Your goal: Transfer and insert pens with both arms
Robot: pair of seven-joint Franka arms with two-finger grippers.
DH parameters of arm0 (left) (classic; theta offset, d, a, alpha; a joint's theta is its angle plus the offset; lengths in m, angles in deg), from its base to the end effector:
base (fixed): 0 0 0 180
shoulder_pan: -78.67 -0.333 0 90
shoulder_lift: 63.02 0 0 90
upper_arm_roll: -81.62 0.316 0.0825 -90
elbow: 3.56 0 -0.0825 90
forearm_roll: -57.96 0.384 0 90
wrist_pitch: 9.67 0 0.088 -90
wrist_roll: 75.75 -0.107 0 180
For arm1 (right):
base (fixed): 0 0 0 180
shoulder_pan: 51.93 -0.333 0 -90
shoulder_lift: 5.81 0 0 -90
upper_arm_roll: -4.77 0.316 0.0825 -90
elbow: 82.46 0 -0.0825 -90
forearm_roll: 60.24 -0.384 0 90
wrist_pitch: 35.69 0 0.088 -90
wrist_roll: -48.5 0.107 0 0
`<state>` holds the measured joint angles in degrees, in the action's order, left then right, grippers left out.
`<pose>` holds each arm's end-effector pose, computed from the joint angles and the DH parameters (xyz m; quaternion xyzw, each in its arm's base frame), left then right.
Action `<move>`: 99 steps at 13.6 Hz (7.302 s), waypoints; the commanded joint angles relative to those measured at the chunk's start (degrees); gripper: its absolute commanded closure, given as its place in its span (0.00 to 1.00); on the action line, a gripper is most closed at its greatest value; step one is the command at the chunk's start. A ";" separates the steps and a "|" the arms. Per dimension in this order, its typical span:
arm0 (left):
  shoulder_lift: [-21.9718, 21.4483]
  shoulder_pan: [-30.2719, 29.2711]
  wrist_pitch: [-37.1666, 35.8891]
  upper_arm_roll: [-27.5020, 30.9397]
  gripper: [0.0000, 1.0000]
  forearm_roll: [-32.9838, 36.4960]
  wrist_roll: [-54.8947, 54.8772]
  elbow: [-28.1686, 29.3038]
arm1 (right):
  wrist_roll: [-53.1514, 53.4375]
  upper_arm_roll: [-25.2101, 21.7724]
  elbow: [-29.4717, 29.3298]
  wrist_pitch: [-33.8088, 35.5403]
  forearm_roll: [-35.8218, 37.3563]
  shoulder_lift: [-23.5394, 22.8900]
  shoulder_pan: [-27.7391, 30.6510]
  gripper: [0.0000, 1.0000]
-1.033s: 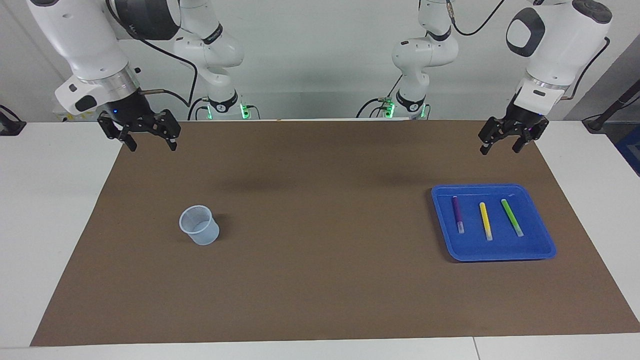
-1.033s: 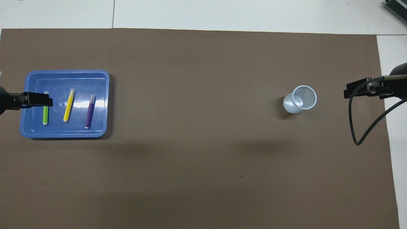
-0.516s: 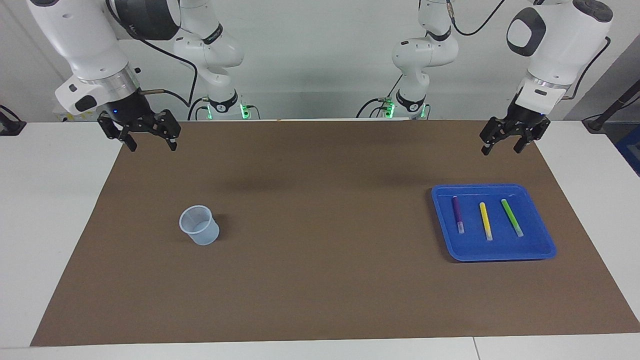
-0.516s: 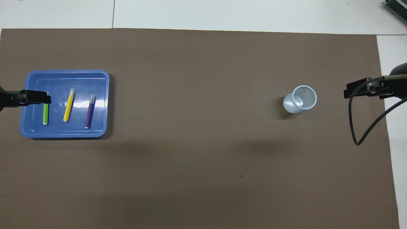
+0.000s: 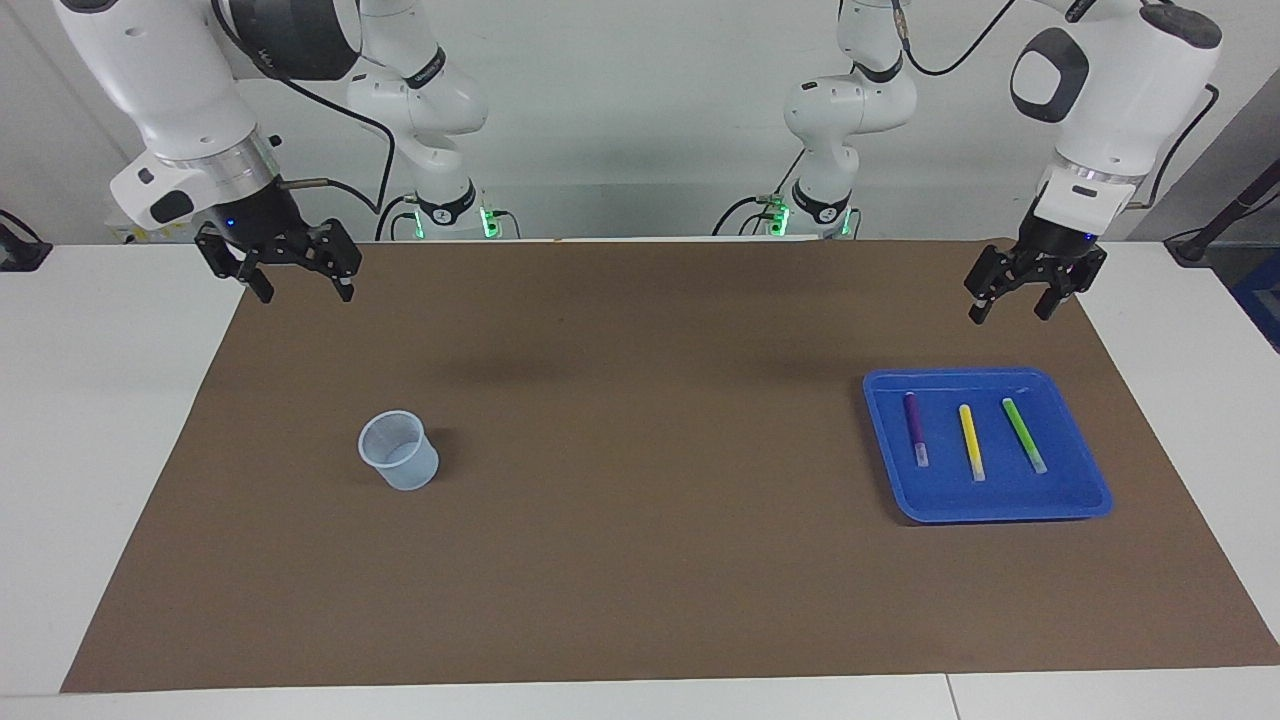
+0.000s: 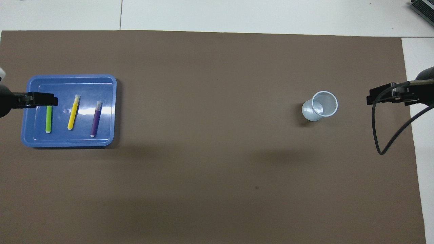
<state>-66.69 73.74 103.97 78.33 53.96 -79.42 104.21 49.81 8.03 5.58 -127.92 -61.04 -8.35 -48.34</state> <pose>0.5591 0.0109 0.5492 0.9960 -0.0064 0.0844 0.0273 0.5723 -0.0026 0.6193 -0.9998 0.0145 -0.0144 0.0084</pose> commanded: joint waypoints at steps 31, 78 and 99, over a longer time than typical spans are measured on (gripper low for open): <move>19.76 1.59 16.17 0.48 0.18 0.13 2.20 3.33 | -1.05 -0.27 1.44 2.22 -0.61 1.49 0.98 0.00; 17.56 4.66 -4.21 -0.93 1.00 -12.79 33.61 -6.07 | 29.26 0.43 16.82 -32.49 -20.72 0.70 -18.61 0.00; 16.24 22.33 6.05 -2.51 1.00 -41.00 94.73 -5.11 | 45.44 0.52 17.18 -43.04 -24.34 -6.16 -28.46 0.25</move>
<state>-49.55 93.64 107.13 75.25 14.44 12.98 98.09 94.24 8.58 22.60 -169.84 -83.90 -14.35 -76.50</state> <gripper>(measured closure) 0.846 0.233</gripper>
